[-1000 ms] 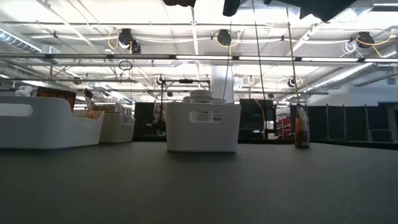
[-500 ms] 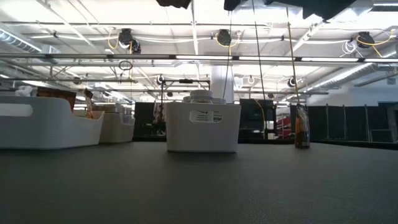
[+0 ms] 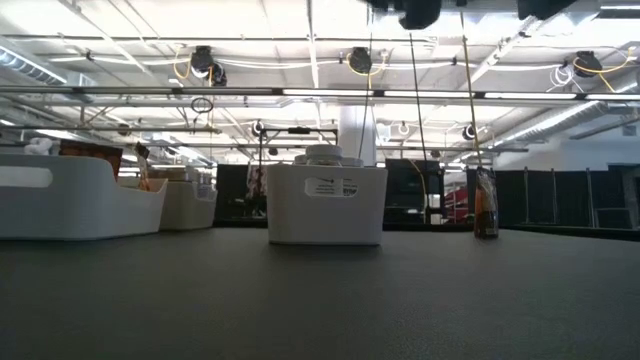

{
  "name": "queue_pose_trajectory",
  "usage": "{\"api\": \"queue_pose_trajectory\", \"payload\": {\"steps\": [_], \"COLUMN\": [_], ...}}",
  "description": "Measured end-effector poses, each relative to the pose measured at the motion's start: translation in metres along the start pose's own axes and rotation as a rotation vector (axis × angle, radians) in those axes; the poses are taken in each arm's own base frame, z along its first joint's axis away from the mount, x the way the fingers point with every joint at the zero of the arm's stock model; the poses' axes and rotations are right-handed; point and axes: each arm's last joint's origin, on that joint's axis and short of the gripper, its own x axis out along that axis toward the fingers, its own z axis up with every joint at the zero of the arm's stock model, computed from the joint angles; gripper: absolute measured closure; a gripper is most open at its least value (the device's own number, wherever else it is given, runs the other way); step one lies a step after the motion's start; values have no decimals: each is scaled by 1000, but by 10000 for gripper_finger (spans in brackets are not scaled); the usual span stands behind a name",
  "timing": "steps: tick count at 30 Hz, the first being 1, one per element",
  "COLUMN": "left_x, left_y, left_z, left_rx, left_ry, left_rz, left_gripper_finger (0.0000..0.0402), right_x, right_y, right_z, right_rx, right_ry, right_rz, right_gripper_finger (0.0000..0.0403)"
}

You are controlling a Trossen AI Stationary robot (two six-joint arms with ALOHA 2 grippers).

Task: Sort spices by type
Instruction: Put the orange seasoning pack into the left white bin

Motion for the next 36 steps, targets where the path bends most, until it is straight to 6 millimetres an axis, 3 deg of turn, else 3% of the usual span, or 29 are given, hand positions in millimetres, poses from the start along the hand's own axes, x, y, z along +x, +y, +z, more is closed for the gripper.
{"api": "queue_pose_trajectory", "payload": {"steps": [4,10,30,36], "left_x": [-14,-24,8,11], "left_y": [1,5,-7,-7], "left_z": [17,21,-12,-15], "left_rx": [18,24,34,38], "left_ry": [-66,-66,111,125], "left_rz": [-15,-2,4,6], "left_gripper_finger": [382,382,382,382], "right_x": [-1,-3,-20,-21], "right_y": [4,10,51,53], "right_z": [2,5,26,27], "right_rx": [-16,-62,-512,-506], "right_ry": [17,28,-13,-16], "right_rz": [-7,14,229,241], "right_gripper_finger": [402,402,403,403]}}
